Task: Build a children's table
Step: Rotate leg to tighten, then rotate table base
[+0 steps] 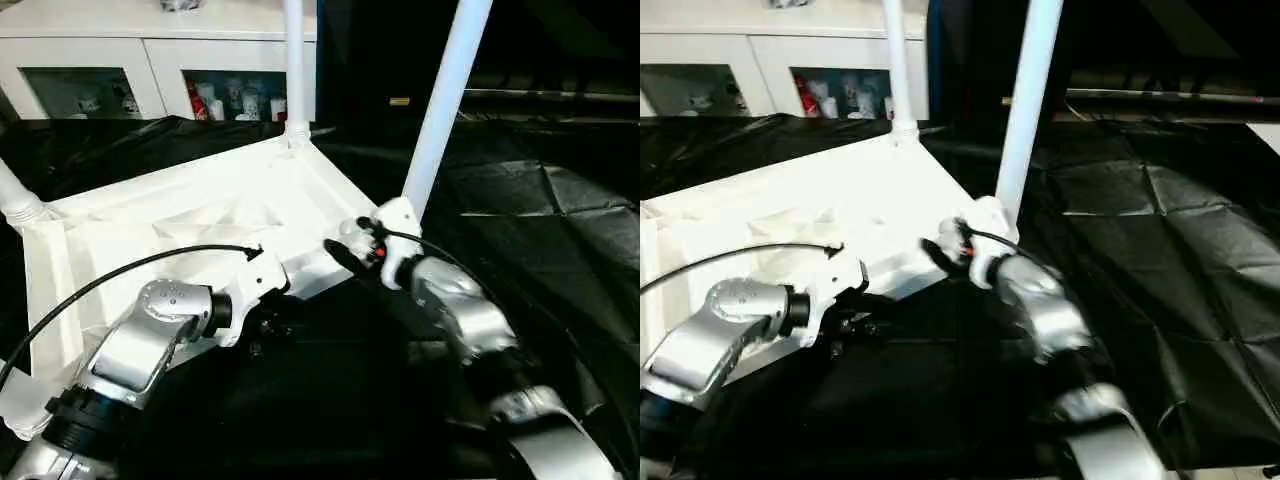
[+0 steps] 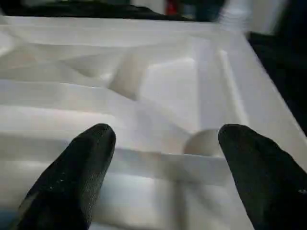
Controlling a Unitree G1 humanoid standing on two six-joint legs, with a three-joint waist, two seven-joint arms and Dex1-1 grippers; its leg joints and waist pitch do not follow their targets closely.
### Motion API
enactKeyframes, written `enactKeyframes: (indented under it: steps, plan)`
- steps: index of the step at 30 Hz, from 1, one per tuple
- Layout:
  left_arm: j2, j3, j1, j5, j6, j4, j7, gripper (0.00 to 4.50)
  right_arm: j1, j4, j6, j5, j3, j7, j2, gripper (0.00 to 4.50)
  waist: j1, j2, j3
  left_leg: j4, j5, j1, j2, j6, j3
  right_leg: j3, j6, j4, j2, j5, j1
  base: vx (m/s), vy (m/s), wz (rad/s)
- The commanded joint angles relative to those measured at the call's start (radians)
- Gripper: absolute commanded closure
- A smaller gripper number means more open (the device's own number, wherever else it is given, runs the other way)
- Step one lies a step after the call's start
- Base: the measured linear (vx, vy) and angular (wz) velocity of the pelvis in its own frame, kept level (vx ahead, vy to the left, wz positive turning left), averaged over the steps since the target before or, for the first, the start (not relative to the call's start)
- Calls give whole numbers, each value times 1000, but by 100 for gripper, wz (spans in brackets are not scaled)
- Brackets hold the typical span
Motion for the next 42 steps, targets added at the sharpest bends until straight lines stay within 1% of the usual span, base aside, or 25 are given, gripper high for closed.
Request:
enactKeyframes:
  steps: [1,2,3,4,5,6,10,12,14,16,17,19,21,25,27,28,29,30,32,33,35,38,39,41,42]
  plan:
    - [6,3,14,35,18,-27,54,211,-36,55,-10,-10,-44,-84,3,63,-4,2,-64,-79,-186,15,34,-12,-7,57,-216,-61,-55,-154,50,0,0,0]
    - [6,3,14,35,18,-27,54,211,-36,55,-10,-10,-44,-84,3,63,-3,2,-65,-78,-181,14,34,-13,-6,58,-217,-60,-57,-150,51,0,0,0]
    - [14,3,29,50,38,-44,87,186,-70,118,-18,-3,-82,-154,12,63,-3,1,-66,-77,-177,14,34,-13,-5,58,-214,-59,-56,-143,51,0,0,0]
    - [17,6,43,62,53,-56,110,186,-95,167,-18,14,-124,-216,16,63,-5,-2,-66,-76,-182,14,33,-10,-5,59,-215,-59,-58,-150,50,0,0,0]
    - [18,6,47,64,57,-60,116,175,-101,179,-18,19,-136,-232,16,63,-5,-2,-66,-76,-182,14,33,-10,-5,59,-215,-59,-58,-150,50,0,0,0]
    - [23,6,65,80,68,-76,139,166,-124,229,-25,44,-182,-297,14,63,-3,-1,-64,-77,-200,17,32,-14,-4,59,-208,-63,-57,-183,47,0,0,0]
    - [28,2,89,87,77,-95,153,143,-143,276,-47,65,-220,-358,4,63,6,3,-61,-77,-252,30,34,-28,-1,59,-186,-70,-53,-230,34,0,0,0]
    - [32,-3,111,98,82,-117,172,134,-158,316,-72,80,-263,-422,-11,63,11,3,-59,-80,-282,31,34,-39,-2,60,-168,-72,-52,-257,31,0,0,0]
    - [32,-4,113,100,81,-119,178,134,-161,324,-79,84,-273,-433,-17,63,16,2,-59,-78,-314,42,32,-46,2,61,-159,-77,-49,-282,22,0,0,0]
    - [35,-8,118,108,73,-121,204,134,-177,364,-105,92,-310,-475,-43,63,19,0,-61,-79,-314,38,32,-49,2,64,-145,-75,-48,-291,24,0,0,0]
    - [35,-8,118,108,73,-121,204,134,-177,364,-105,92,-310,-475,-43,63,19,0,-61,-79,-314,38,32,-49,2,64,-145,-75,-48,-291,24,0,0,0]
    - [34,-9,116,114,67,-115,216,134,-187,384,-117,90,-318,-492,-66,63,22,-7,-62,-77,-296,30,28,-44,5,68,-130,-73,-45,-293,25,0,0,0]
    - [29,-9,114,116,63,-110,224,134,-194,400,-125,93,-329,-498,-88,63,20,-8,-64,-77,-277,22,27,-40,5,69,-122,-70,-46,-290,31,0,0,0]
    - [25,-7,111,120,48,-104,237,134,-201,411,-132,86,-334,-493,-116,63,12,-11,-69,-73,-252,14,24,-28,6,68,-126,-66,-44,-242,34,0,0,0]
    - [21,-6,110,118,41,-106,242,134,-204,421,-137,85,-338,-485,-133,63,11,-11,-74,-67,-209,11,23,-15,8,68,-139,-59,-43,-182,36,0,0,0]
    - [19,2,116,106,28,-116,237,134,-207,430,-143,81,-338,-475,-145,63,13,-10,-77,-61,-162,8,22,2,11,67,-158,-51,-40,-114,38,0,0,0]
    - [19,2,116,106,28,-116,237,134,-207,430,-143,81,-338,-475,-145,63,13,-10,-77,-61,-162,8,22,2,11,67,-158,-51,-40,-114,38,0,0,0]
    - [26,28,140,69,-6,-151,210,134,-210,440,-149,74,-335,-454,-167,63,13,-9,-78,-57,-128,3,21,17,11,66,-174,-44,-39,-62,41,0,0,0]
    - [54,79,202,-16,-47,-240,138,134,-212,450,-152,55,-321,-416,-195,63,15,-8,-80,-54,-120,3,22,24,12,65,-191,-40,-40,-41,41,0,0,0]
    - [54,79,202,-16,-47,-240,138,134,-212,450,-152,55,-321,-416,-195,63,14,-9,-81,-53,-116,0,23,26,11,64,-198,-38,-41,-30,43,0,0,0]
    - [104,105,263,-68,-24,-321,72,134,-204,442,-152,35,-291,-357,-200,63,13,-10,-77,-52,-134,4,23,36,15,64,-203,-40,-35,-37,37,0,0,0]
    - [196,174,382,-132,38,-427,-5,134,-151,372,-179,3,-216,-229,-188,63,-1,4,-68,-58,-195,2,24,30,12,64,-200,-48,-36,-122,37,0,0,0]
    - [205,186,396,-135,39,-434,-10,134,-141,359,-183,1,-208,-213,-185,63,-10,1,-65,-63,-224,0,27,26,11,64,-193,-55,-36,-160,38,0,0,0]
    - [218,206,416,-141,42,-444,-16,134,-126,338,-190,-1,-196,-190,-182,63,-11,1,-64,-63,-243,4,27,20,12,67,-187,-58,-35,-189,35,0,0,0]
    - [232,229,438,-149,45,-453,-23,134,-108,313,-197,-1,-186,-168,-179,63,-11,6,-62,-64,-276,11,27,10,13,68,-189,-64,-34,-224,28,0,0,0]
